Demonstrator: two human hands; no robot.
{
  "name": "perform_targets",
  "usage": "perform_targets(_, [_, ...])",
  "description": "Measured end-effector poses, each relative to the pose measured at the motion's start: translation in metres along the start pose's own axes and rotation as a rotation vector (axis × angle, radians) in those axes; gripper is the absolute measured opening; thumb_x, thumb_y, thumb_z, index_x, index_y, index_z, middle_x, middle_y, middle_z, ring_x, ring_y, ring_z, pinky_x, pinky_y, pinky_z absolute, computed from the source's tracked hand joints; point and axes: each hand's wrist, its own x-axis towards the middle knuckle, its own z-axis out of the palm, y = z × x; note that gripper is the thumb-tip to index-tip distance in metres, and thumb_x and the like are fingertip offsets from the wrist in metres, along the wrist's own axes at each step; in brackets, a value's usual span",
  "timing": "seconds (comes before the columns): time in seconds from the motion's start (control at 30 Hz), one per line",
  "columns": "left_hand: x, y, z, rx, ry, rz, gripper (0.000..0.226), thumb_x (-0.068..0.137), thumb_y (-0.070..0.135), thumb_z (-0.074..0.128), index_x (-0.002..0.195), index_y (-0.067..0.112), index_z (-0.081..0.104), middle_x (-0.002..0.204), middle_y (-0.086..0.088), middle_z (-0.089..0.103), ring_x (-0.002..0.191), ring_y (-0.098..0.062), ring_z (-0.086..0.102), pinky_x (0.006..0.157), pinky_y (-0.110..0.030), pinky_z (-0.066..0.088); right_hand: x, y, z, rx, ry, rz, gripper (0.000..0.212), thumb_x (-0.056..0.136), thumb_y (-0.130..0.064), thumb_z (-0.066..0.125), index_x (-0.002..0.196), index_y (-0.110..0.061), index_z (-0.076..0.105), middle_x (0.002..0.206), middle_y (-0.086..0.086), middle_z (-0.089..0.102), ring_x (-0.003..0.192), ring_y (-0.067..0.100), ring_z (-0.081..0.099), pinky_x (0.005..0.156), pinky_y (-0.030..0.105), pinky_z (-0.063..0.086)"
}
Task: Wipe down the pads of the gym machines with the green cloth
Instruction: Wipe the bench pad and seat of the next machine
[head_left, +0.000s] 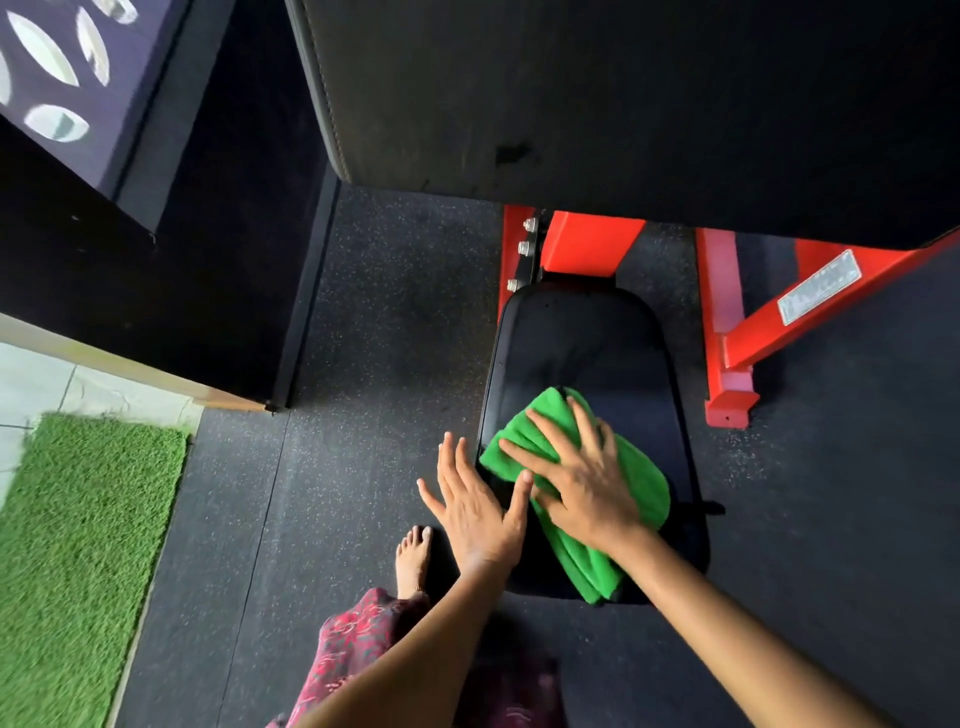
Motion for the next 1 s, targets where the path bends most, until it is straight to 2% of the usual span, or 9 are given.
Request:
perform_targets(0.1, [0.0, 0.001, 0.004, 0.081, 0.021, 0.057, 0.109, 0.079, 0.083, 0.005, 0.145, 0.001, 0.03, 0.156, -0.01, 0.02, 0.144, -0.02, 0.015, 0.115, -0.044, -0.013, 0.022, 0.024, 0.001, 0.024, -0.026, -0.05, 0.049, 0.083, -0.055, 0.04, 0.131, -0.048, 0.049, 0.143, -0.005, 0.046, 0.132, 0.039, 0.029, 0.094, 0.062, 0.038])
perform_targets(0.23, [0.002, 0.002, 0.007, 0.135, 0.049, 0.058, 0.105, 0.082, 0.079, 0.003, 0.145, 0.0, 0.03, 0.156, -0.012, 0.021, 0.145, -0.023, 0.014, 0.115, -0.046, -0.01, 0.056, 0.036, -0.004, 0.031, -0.069, 0.104, 0.047, 0.084, -0.058, 0.039, 0.129, -0.049, 0.051, 0.142, -0.007, 0.048, 0.131, 0.04, 0.036, 0.093, 0.059, 0.039])
perform_targets(0.33, [0.0, 0.008, 0.008, 0.251, 0.033, 0.066, 0.087, 0.089, 0.065, 0.024, 0.138, -0.004, 0.039, 0.148, -0.02, 0.036, 0.14, -0.033, 0.031, 0.114, -0.049, -0.004, 0.052, 0.024, -0.004, 0.065, -0.048, 0.182, 0.046, 0.085, -0.052, 0.054, 0.13, -0.047, 0.051, 0.143, -0.004, 0.047, 0.133, 0.041, 0.033, 0.096, 0.06, 0.038])
perform_targets(0.4, [-0.009, 0.017, 0.016, 0.338, 0.026, 0.032, 0.074, 0.088, 0.049, 0.032, 0.135, -0.008, 0.044, 0.141, -0.023, 0.045, 0.132, -0.037, 0.042, 0.113, -0.049, 0.003, 0.033, 0.019, -0.005, 0.087, -0.028, 0.154, 0.047, 0.084, -0.05, 0.056, 0.13, -0.045, 0.052, 0.144, -0.003, 0.046, 0.133, 0.041, 0.033, 0.096, 0.06, 0.038])
perform_targets(0.5, [-0.022, 0.047, 0.029, 0.269, 0.005, -0.125, 0.067, 0.088, 0.036, 0.033, 0.137, -0.008, 0.04, 0.138, -0.023, 0.048, 0.129, -0.037, 0.045, 0.111, -0.047, 0.009, 0.01, 0.03, -0.005, 0.085, -0.018, 0.0, 0.046, 0.084, -0.052, 0.045, 0.128, -0.045, 0.054, 0.142, -0.005, 0.048, 0.13, 0.037, 0.033, 0.094, 0.056, 0.041])
perform_targets(0.6, [-0.023, 0.048, 0.042, 0.252, 0.137, -0.167, 0.068, 0.087, 0.037, 0.034, 0.139, -0.006, 0.035, 0.141, -0.021, 0.045, 0.131, -0.032, 0.036, 0.108, -0.047, 0.019, 0.029, 0.056, -0.003, 0.08, -0.031, -0.057, 0.046, 0.084, -0.054, 0.041, 0.128, -0.047, 0.053, 0.141, -0.006, 0.049, 0.129, 0.039, 0.037, 0.093, 0.058, 0.041])
perform_targets(0.8, [-0.023, 0.037, 0.056, 0.29, 0.237, -0.176, 0.077, 0.087, 0.049, 0.034, 0.143, -0.002, 0.032, 0.148, -0.018, 0.038, 0.136, -0.029, 0.031, 0.11, -0.043, 0.017, 0.09, 0.06, -0.002, 0.121, -0.064, 0.172, 0.046, 0.089, -0.049, 0.054, 0.135, -0.047, 0.046, 0.151, -0.008, 0.034, 0.141, 0.039, 0.017, 0.105, 0.06, 0.025])
perform_targets(0.87, [-0.022, 0.037, 0.056, 0.297, 0.232, -0.169, 0.077, 0.085, 0.049, 0.035, 0.143, -0.003, 0.032, 0.147, -0.018, 0.038, 0.136, -0.027, 0.028, 0.11, -0.043, 0.017, 0.088, 0.047, -0.002, 0.119, -0.033, 0.067, 0.045, 0.086, -0.048, 0.056, 0.131, -0.045, 0.052, 0.148, -0.004, 0.041, 0.138, 0.043, 0.024, 0.102, 0.063, 0.029])
perform_targets(1.0, [-0.024, 0.038, 0.054, 0.308, 0.224, -0.174, 0.079, 0.08, 0.048, 0.038, 0.14, -0.003, 0.031, 0.143, -0.02, 0.043, 0.134, -0.028, 0.028, 0.107, -0.046, 0.02, 0.058, 0.03, 0.007, 0.08, 0.022, -0.398, 0.043, 0.081, -0.05, 0.047, 0.121, -0.043, 0.061, 0.138, -0.002, 0.053, 0.127, 0.043, 0.041, 0.094, 0.058, 0.039])
